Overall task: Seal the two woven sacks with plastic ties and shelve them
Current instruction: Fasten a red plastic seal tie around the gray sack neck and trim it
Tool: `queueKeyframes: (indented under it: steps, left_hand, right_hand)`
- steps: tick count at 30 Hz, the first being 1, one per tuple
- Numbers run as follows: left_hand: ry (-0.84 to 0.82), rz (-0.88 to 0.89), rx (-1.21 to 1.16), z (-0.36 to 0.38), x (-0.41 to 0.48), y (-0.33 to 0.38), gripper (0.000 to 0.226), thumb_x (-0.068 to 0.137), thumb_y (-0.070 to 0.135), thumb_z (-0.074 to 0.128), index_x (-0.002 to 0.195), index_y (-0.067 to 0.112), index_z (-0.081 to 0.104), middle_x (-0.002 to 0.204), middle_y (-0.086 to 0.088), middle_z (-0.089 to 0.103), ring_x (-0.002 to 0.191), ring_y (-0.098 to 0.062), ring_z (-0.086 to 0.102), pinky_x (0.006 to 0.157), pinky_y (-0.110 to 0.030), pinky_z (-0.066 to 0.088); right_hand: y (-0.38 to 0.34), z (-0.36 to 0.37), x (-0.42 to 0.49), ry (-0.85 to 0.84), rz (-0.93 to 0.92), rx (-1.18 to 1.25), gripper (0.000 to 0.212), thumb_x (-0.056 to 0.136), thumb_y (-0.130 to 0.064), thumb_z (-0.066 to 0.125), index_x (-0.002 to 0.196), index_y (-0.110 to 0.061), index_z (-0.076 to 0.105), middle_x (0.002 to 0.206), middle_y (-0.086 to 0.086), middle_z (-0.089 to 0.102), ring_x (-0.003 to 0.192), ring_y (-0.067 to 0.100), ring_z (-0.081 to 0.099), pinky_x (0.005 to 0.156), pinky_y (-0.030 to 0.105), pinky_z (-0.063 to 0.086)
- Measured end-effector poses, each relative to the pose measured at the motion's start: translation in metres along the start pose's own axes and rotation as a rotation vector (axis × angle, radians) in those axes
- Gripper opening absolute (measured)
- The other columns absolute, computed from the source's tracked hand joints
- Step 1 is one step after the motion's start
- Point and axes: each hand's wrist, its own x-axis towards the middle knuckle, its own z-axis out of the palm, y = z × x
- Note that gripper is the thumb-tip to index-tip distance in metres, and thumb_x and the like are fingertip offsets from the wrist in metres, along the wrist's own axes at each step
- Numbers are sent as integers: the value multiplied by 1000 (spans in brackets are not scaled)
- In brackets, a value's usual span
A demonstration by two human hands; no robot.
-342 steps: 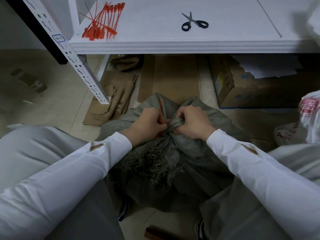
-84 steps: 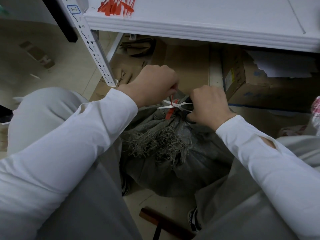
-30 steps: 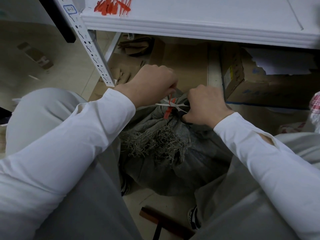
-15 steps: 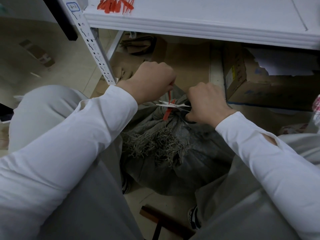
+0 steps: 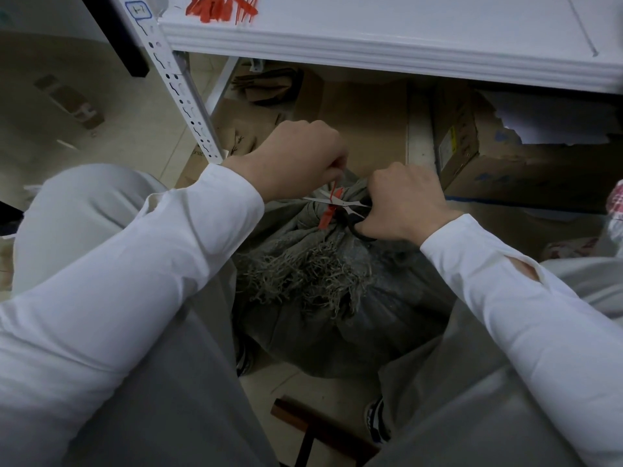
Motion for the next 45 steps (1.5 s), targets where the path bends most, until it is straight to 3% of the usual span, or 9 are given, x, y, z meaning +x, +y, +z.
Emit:
queueKeyframes:
  steps: [5,12,22,29,34,38,41,45]
  left_hand:
    - [-1,-5,-9,-1,-1,-1,17,97,30,53,100,20,67,101,-1,66,89,-24,62,67,-33,42]
    - [-7,-23,43,-1,0,-2,16,97,30,53,100,19,65,102,-3,64,89,-26,61,69,-36,46]
    - [10,-118,80,-5,1,-4,21,97,33,53,103,18,67,106,-6,65,92,-29,62,67,-36,43]
    - [90,-175,35,-11,-3,-6,22,98,32,51,103,17,67,103,-6,66,90,-28,63,69,-38,48]
    - [418,-373,-331,-15,-2,-15,17,94,31,60,93,18,70,87,3,67,80,-16,62,73,-33,51]
    - [646,-485,-707,-25,-1,-22,14,89,30,66,78,22,70,62,13,59,57,-4,55,60,-23,45]
    - [703,-558,-919,-32,-2,-20,25,90,29,66,70,15,70,57,3,60,49,-5,53,53,-22,42]
    - [694,-676,-1080,-33,-1,-21,34,94,31,62,62,19,66,48,9,53,45,-8,50,47,-22,37]
  right_hand:
    - [-4,1,0,9,0,-12,48,70,-60,64,58,-18,42,61,1,39,58,24,44,56,29,31]
    - [-6,-5,1,4,-31,-37,49,71,-44,72,59,-19,32,61,2,34,61,24,41,57,31,31]
    - [-2,-3,2,48,-39,-9,48,76,-36,72,57,-20,31,61,2,32,63,26,41,56,31,30]
    - [2,1,3,72,18,73,45,71,-56,68,57,-20,45,61,1,43,63,26,49,55,28,31]
    - [15,-5,4,98,191,243,52,71,-67,61,61,-17,51,66,2,49,66,28,53,58,28,38]
    - [26,-10,6,93,328,590,61,66,-75,64,58,-16,52,60,2,52,64,25,57,54,30,40]
    - [28,-12,8,131,333,899,65,64,-73,67,62,-9,57,60,3,53,62,20,57,58,31,41]
    - [22,-19,6,70,274,1254,73,64,-68,71,76,4,67,63,9,65,53,12,54,57,27,40]
